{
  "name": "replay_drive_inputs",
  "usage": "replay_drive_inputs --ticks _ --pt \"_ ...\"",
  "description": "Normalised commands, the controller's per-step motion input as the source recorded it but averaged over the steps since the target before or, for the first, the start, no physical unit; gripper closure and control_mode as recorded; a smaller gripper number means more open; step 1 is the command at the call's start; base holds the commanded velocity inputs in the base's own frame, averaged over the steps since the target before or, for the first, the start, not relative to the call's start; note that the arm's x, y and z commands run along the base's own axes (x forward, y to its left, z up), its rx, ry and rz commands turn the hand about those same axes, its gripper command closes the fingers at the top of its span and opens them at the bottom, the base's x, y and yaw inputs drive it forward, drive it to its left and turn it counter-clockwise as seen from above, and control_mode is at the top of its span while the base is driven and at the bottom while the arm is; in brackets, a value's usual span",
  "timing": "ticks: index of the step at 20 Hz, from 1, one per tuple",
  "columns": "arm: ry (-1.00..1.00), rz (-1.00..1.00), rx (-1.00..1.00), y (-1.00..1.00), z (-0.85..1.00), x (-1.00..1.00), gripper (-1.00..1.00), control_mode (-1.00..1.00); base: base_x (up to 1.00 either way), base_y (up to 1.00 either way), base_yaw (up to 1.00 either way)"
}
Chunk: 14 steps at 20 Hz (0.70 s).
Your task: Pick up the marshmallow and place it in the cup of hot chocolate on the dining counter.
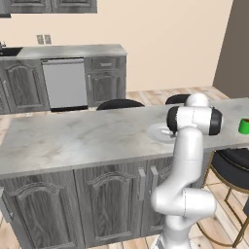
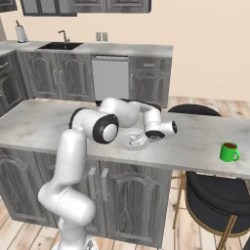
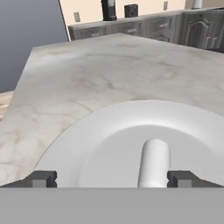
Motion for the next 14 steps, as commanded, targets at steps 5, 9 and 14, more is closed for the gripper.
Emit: replay_drive_inputs --ticks 5,9,14 --pt "0.01 0.0 0.0 0.22 -0.23 0.02 -1.0 -1.0 0.0 0.0 0.0" --pt "0.0 0.0 0.0 0.04 -0.12 0.15 -1.0 -1.0 0.0 0.0 0.0" --pt "0.01 0.0 0.0 0.0 -0.15 0.09 -1.0 -1.0 0.0 0.0 0.0"
